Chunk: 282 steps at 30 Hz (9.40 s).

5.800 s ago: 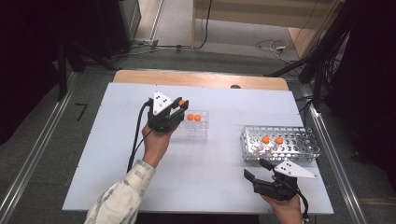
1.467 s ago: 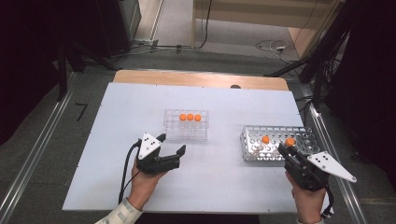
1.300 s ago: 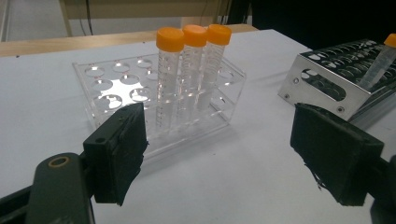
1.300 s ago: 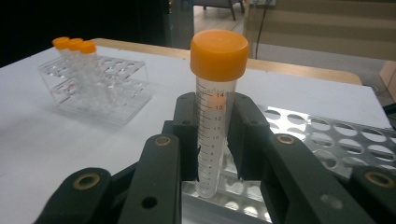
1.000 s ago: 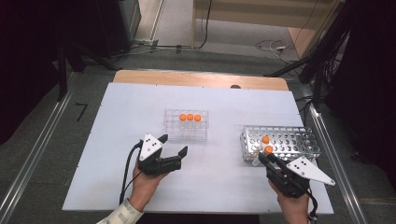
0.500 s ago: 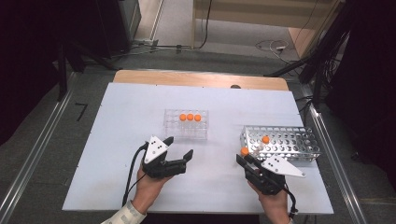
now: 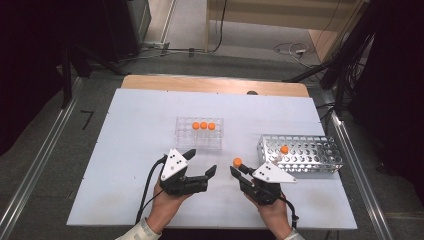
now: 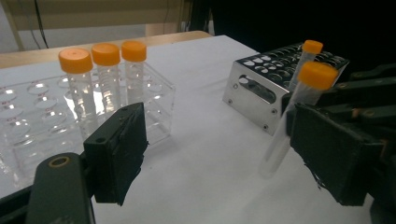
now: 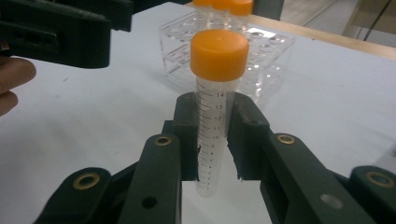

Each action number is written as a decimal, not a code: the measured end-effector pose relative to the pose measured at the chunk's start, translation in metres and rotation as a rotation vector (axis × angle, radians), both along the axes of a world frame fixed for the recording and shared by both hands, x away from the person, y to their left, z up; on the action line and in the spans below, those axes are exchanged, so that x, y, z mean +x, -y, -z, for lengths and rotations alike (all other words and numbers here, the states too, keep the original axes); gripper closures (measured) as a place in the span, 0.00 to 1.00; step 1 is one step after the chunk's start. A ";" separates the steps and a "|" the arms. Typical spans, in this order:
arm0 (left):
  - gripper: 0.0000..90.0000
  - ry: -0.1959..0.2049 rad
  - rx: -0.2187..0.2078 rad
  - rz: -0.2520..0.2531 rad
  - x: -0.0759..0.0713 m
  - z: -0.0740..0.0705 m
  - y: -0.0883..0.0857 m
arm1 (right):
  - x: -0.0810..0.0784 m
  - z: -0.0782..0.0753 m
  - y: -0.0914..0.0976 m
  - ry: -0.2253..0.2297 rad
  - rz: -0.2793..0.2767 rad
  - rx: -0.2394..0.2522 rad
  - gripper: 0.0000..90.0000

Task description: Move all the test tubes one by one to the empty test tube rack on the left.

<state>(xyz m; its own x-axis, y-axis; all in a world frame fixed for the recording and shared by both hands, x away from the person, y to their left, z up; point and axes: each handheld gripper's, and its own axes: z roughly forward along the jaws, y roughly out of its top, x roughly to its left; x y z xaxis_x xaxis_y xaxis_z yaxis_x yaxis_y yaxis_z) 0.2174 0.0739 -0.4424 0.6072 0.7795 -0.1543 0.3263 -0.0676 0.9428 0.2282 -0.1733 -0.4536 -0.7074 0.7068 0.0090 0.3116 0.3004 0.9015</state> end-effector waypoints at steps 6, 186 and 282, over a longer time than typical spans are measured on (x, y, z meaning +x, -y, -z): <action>0.38 0.029 -0.030 0.058 -0.005 -0.005 0.001 | 0.001 0.003 -0.019 -0.015 -0.035 -0.009 0.80; 0.76 0.019 0.089 -0.248 0.099 -0.012 -0.036 | -0.015 0.006 0.083 -0.099 0.117 0.021 0.30; 0.27 -0.021 0.019 -0.221 0.016 -0.001 -0.058 | -0.003 0.002 0.109 -0.049 0.263 0.018 0.31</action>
<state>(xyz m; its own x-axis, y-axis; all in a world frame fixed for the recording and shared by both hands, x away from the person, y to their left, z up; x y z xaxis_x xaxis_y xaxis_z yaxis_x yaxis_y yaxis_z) 0.2330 0.1323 -0.4411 0.4185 0.8959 -0.1488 0.3546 -0.0103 0.9350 0.2249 -0.2826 -0.4553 -0.4978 0.8657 0.0531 0.4200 0.1871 0.8880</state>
